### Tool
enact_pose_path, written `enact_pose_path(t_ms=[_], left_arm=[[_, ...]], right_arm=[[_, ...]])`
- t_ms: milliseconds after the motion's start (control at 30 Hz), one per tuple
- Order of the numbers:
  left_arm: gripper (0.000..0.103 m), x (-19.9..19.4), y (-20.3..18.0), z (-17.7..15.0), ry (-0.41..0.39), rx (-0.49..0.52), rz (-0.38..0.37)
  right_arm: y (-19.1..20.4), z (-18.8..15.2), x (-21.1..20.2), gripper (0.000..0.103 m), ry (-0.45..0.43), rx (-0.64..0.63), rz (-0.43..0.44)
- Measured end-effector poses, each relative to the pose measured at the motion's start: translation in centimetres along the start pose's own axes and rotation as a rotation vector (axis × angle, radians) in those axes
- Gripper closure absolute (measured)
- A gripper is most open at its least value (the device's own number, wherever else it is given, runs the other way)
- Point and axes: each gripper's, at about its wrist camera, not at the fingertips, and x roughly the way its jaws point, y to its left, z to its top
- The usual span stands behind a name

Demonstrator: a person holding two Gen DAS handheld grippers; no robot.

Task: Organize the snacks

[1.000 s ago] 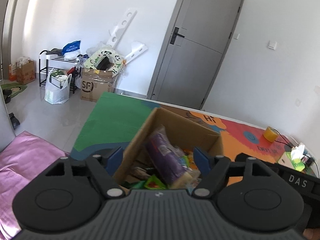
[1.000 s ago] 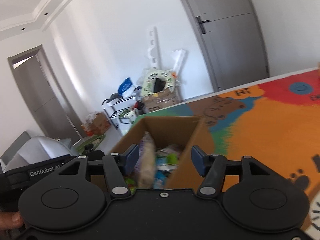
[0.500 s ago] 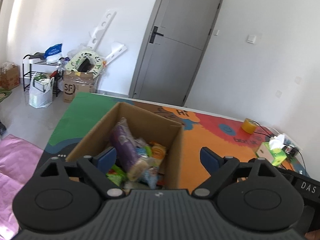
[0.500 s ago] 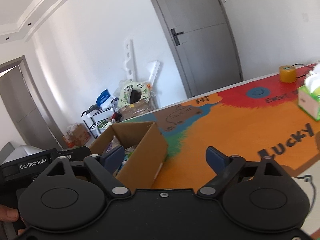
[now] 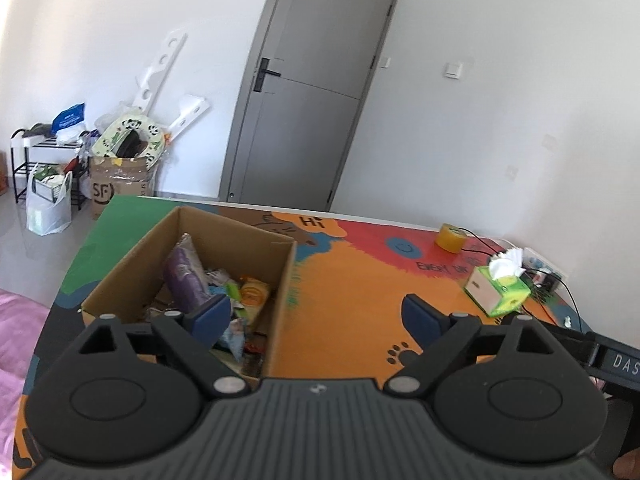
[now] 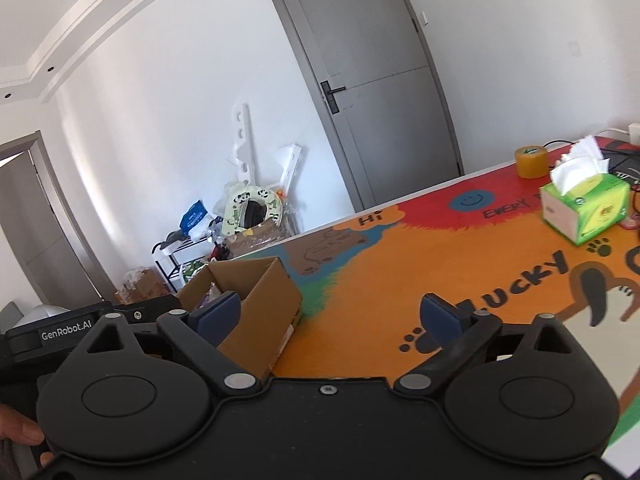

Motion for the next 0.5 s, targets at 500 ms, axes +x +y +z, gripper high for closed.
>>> enact_pose_path(t_ms=[500], left_arm=[[0.000,-2.9,-1.4,-0.4,0.005,0.068,0.023]], right_arm=[[-1.6,-0.6,-3.5,0.000,0.057,0.007,-0.057]])
